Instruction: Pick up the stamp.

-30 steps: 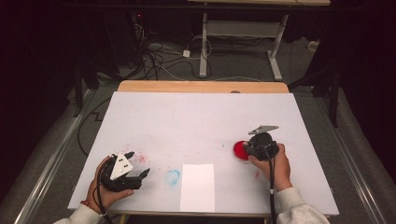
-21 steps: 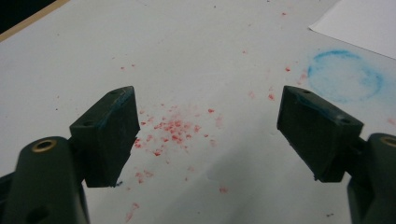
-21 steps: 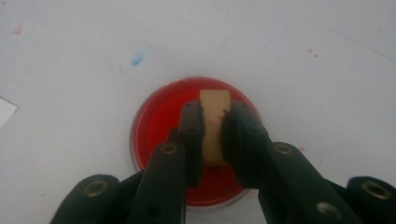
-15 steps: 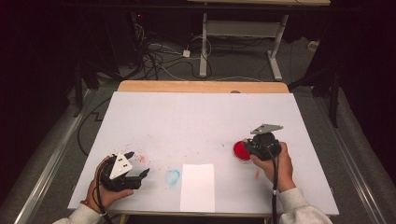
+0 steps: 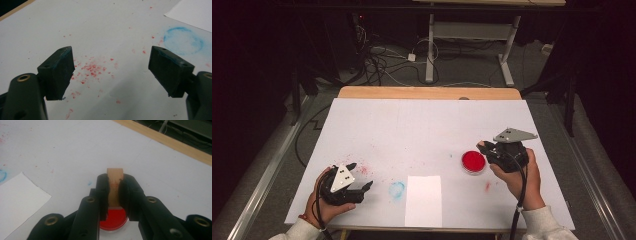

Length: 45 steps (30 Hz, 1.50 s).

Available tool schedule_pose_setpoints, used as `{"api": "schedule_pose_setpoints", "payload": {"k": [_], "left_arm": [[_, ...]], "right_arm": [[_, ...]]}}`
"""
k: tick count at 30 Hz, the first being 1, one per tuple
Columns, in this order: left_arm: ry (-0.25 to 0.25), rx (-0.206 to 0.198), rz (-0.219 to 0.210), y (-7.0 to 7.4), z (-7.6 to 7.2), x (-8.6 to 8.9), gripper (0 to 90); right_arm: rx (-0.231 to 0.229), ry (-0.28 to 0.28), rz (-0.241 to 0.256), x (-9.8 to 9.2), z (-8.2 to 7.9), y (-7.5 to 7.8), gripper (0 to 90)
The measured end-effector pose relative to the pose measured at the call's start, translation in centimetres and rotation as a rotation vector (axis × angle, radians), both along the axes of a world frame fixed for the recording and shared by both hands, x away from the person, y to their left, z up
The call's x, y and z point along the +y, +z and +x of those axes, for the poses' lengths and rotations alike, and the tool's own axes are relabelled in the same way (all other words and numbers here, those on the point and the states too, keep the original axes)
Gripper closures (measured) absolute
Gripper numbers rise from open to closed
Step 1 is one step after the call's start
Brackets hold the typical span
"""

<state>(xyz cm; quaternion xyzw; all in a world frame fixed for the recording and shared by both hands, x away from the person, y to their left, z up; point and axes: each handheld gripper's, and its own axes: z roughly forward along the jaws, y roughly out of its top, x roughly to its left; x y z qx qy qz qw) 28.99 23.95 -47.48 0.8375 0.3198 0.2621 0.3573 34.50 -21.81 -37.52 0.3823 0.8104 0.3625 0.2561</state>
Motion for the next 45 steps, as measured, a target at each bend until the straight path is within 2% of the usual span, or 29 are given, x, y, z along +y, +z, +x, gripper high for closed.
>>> {"api": "schedule_pose_setpoints", "payload": {"k": [1,5,10,16,17,19,24,27,34,45], "left_arm": [[0.001,0.000,0.000,0.0,0.0,0.0,19.9],[-0.006,-0.010,0.004,0.0,0.1,0.1,19.9],[-0.005,0.007,0.004,-0.1,0.1,0.0,19.9],[-0.004,0.011,0.003,-0.1,0.1,0.0,19.8],[-0.007,0.000,0.008,-0.1,0.2,0.0,19.8],[0.003,0.010,0.003,-0.2,0.1,0.0,19.9],[0.004,0.012,-0.001,-0.2,0.1,0.1,19.9],[0.002,0.014,0.003,-0.2,0.2,0.0,19.9],[0.004,0.018,-0.002,-0.2,0.2,0.0,19.9],[0.004,0.019,-0.014,-0.2,0.1,0.1,20.4]], "right_arm": [[-0.016,0.004,-0.008,0.0,-0.2,0.2,76.4],[-0.018,0.019,-0.002,0.2,-0.3,0.4,76.4],[0.001,0.017,-0.003,0.5,0.3,-0.5,76.4],[0.072,0.008,-0.048,1.0,1.8,-3.5,76.3],[0.087,0.009,-0.057,1.1,2.1,-4.0,76.4],[0.113,0.004,-0.077,1.2,2.5,-4.9,76.4],[0.165,0.010,-0.091,1.3,3.2,-6.6,76.4],[0.197,0.021,-0.120,1.6,3.5,-7.4,76.4],[0.186,0.025,-0.123,1.7,3.5,-7.9,76.5],[0.197,0.036,-0.104,1.4,3.6,-8.2,76.5]]}}
